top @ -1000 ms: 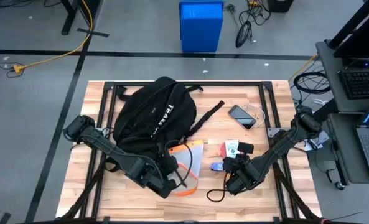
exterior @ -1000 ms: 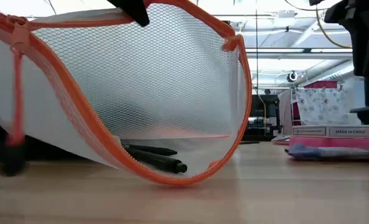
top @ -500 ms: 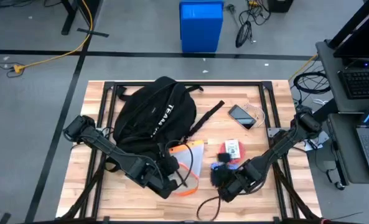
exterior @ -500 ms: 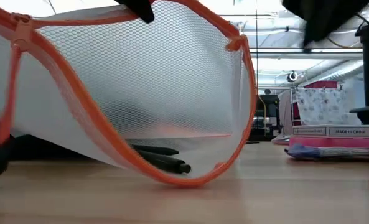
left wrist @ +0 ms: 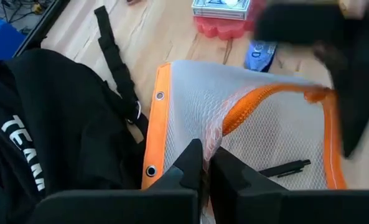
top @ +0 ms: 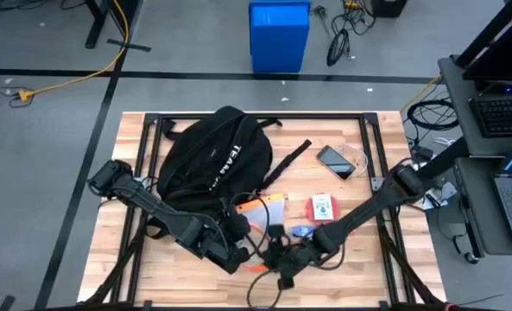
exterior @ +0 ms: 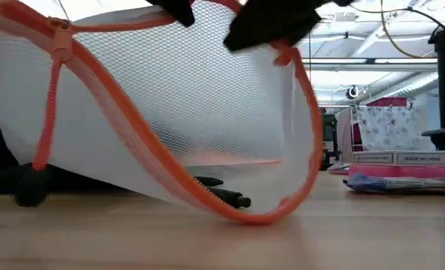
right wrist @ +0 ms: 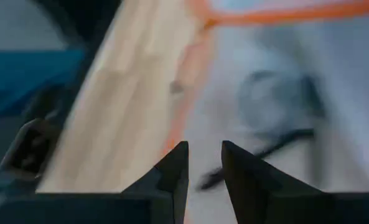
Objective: Unpack backpack
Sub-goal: Remove the black pen from the orange zip bag
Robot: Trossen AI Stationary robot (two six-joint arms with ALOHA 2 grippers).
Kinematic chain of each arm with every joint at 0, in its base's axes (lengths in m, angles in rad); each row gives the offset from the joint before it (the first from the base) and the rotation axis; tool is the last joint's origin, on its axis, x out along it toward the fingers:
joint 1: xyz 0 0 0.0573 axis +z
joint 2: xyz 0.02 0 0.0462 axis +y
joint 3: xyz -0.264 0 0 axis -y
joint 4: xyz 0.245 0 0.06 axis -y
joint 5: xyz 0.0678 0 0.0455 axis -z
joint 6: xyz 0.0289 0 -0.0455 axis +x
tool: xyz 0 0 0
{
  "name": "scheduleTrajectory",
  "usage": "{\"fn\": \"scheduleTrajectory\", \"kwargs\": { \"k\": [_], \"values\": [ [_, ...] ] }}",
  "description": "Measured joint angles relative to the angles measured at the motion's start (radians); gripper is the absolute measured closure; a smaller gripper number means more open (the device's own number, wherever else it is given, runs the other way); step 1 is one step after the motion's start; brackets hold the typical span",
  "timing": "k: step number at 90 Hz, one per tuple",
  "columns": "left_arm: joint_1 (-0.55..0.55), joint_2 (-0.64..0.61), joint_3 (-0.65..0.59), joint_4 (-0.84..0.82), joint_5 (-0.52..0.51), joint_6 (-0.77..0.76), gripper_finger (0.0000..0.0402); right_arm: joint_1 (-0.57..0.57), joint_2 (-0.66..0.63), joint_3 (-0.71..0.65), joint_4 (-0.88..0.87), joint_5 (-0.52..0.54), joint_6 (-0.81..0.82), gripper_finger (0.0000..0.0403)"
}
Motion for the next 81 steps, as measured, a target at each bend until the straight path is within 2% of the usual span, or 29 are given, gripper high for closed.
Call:
{"fn": "scheduleTrajectory", "kwargs": {
  "k": [12,30,40,64,81],
  "values": [
    [0.000,0.000,0.000,0.001,0.000,0.000,0.0402,-0.013,0.069,0.007,0.069,-0.015,0.001,0.0316],
    [0.000,0.000,0.000,0.035,-0.002,0.001,0.0402,-0.052,0.146,0.066,-0.108,0.131,0.056,0.0314],
    [0.000,0.000,0.000,0.042,-0.002,0.007,0.0402,-0.054,0.158,0.093,-0.214,0.133,0.067,0.0314],
    [0.000,0.006,0.000,0.047,-0.002,0.002,0.0402,-0.057,0.155,0.094,-0.269,0.130,0.159,0.0313],
    [0.000,0.008,0.000,0.047,0.000,0.002,0.0402,-0.058,0.154,0.094,-0.335,0.128,0.228,0.0281]
  ]
}}
